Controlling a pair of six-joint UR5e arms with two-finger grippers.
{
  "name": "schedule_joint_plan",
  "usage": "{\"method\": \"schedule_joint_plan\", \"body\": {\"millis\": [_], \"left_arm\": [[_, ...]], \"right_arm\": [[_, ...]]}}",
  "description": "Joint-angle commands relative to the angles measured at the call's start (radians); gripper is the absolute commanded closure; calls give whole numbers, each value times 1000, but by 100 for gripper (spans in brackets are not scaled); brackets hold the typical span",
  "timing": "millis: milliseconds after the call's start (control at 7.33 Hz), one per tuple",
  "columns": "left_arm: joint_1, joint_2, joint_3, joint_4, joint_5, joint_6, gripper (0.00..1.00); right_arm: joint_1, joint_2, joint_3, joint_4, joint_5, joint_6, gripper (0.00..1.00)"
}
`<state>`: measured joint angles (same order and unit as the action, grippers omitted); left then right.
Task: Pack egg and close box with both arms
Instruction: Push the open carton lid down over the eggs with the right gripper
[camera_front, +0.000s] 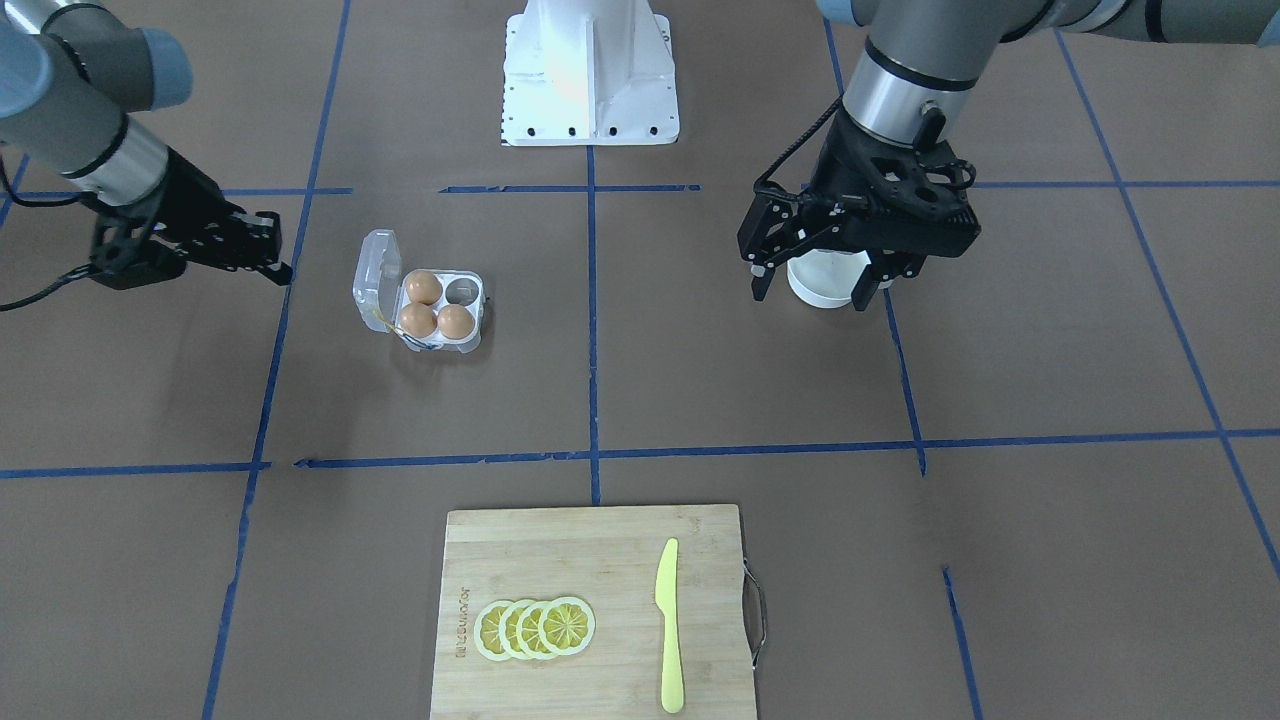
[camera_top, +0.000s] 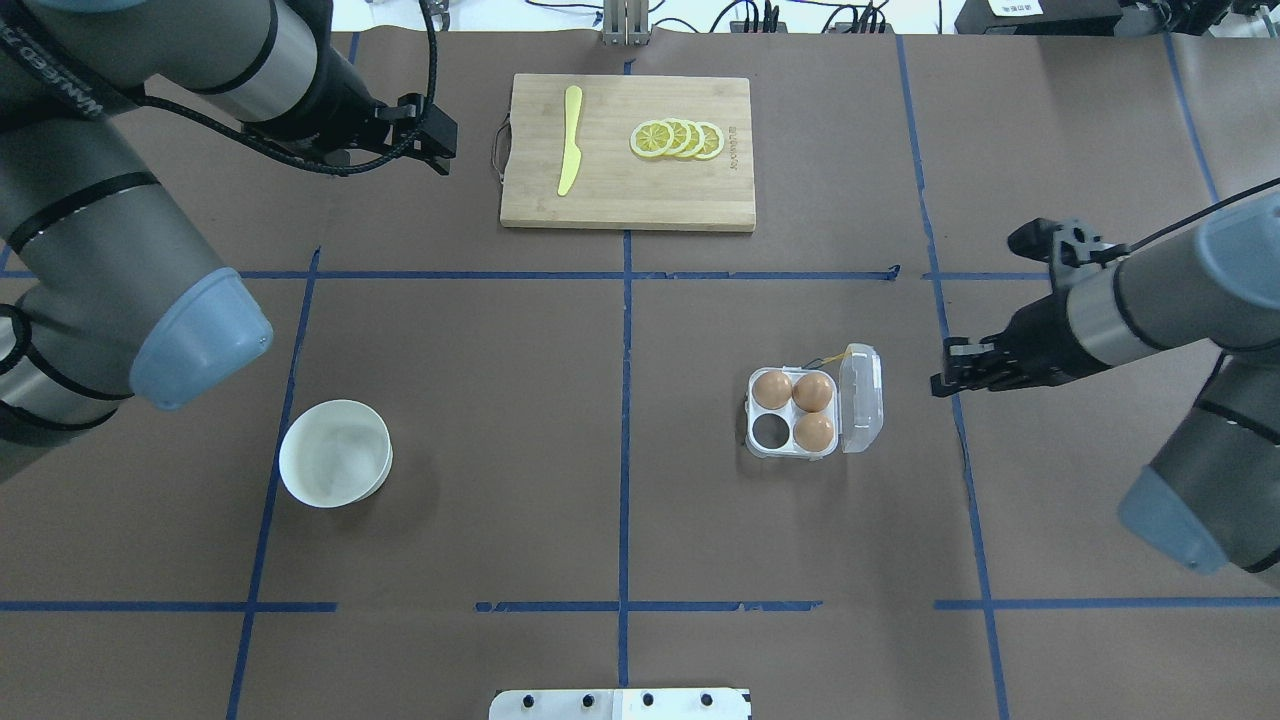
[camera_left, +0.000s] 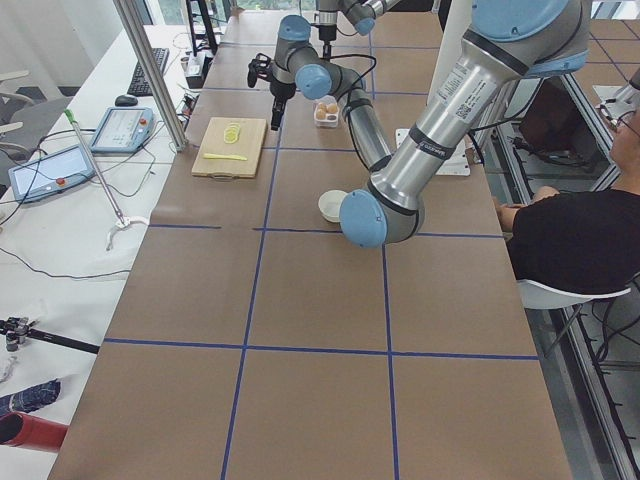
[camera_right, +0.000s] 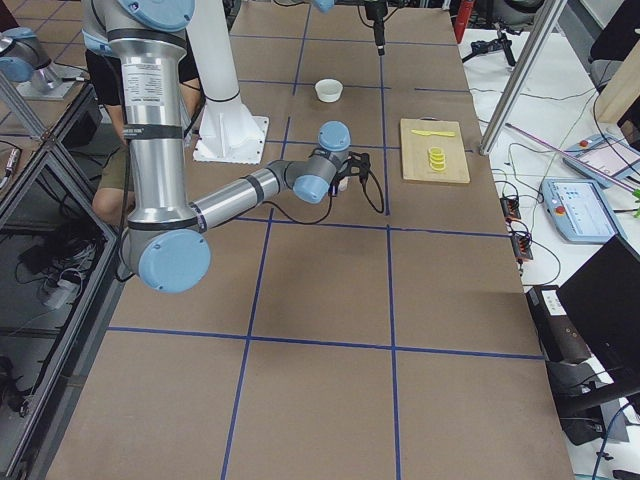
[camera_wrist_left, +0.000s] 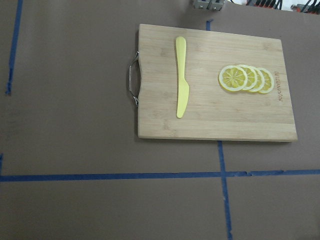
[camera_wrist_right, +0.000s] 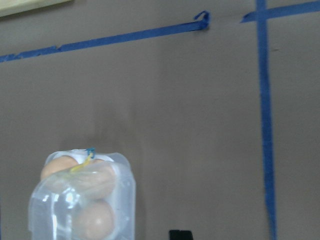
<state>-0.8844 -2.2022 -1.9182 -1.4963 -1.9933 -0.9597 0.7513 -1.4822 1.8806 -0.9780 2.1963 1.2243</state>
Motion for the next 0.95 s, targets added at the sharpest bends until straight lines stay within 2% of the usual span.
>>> {"method": "schedule_joint_plan", "body": {"millis": [0,273,545,682,818], "left_arm": [[-33,31,-4,1,-1,71,0],[-37,59,-4,-5,-2,75,0],[-47,93,-4,-5,-4,108,0],[-79,128,-4,-2,-7,193,0],[-137,175,-1,-2,-57,308,0]], "right_arm": [[-86,168,-85,-2,-73,55,100],[-90,322,-116,-80,-76,55,100],[-105,407,-111,-172,-96,55,100],[-106,436,-103,-206,-96,63,55],[-86,445,-69,-261,-101,93,1]]}}
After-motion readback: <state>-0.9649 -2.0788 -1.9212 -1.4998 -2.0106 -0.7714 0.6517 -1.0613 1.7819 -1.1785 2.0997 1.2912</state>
